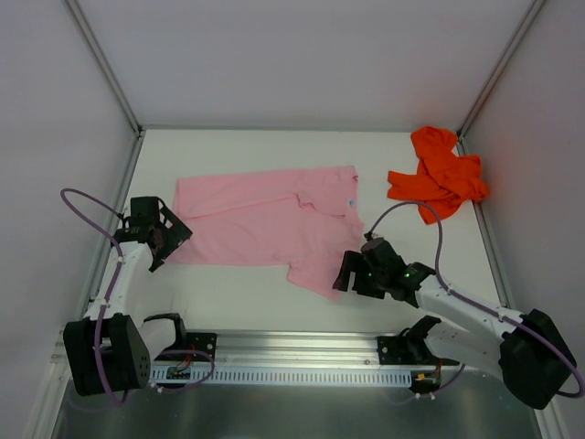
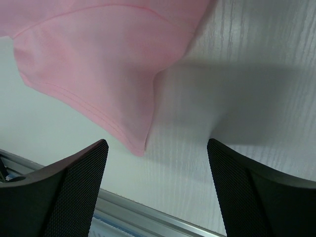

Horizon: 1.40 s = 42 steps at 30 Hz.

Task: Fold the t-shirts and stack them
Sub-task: Grap the side of the flattened tshirt closest away from the robot with both arms

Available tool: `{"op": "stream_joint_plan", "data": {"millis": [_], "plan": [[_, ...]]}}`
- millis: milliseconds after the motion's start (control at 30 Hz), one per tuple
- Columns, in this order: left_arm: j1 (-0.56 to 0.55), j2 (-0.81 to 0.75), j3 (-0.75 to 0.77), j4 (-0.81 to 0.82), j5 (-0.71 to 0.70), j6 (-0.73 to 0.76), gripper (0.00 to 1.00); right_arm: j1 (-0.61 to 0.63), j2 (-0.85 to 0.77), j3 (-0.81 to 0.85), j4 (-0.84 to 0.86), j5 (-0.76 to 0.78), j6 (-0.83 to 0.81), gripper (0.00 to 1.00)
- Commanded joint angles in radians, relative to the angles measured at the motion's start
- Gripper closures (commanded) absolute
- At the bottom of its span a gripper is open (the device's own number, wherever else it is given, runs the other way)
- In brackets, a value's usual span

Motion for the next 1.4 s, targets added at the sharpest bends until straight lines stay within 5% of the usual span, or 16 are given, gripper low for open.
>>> {"op": "stream_joint_plan", "data": {"millis": [0,367,467,633,767,1033,1233,1367], "plan": [[0.001,-0.028,0.033,-0.004,-0.027,0.011,0.01,0.023,0.033,-0.027,0.046,0.028,0.046,0.18],[0.011,-0.024,0.002,-0.002,-0.053,-0.024,0.01,0.144,0.242,-0.027,0.178,0.028,0.081,0.39],[0.028,-0.021,0.005,-0.015,-0.064,-0.032,0.01,0.158,0.268,-0.021,0.157,0.069,0.109,0.54],[0.079,0.013,-0.016,0.004,-0.058,-0.059,0.01,0.158,0.16,-0.024,0.03,0.144,0.153,0.97],[0.123,0.07,-0.026,0.059,0.032,-0.045,0.07,0.158,0.071,0.01,-0.05,0.203,0.15,0.99],[0.128,0.131,-0.052,0.122,0.112,-0.016,0.4,0.157,0.087,0.093,-0.145,0.27,0.159,0.99],[0.119,0.118,-0.11,0.102,0.122,-0.027,0.42,0.131,0.089,0.104,-0.115,0.258,0.138,0.99],[0.096,0.058,-0.125,0.021,-0.013,-0.056,0.36,0.106,0.099,0.111,-0.105,0.235,0.117,0.99]]}}
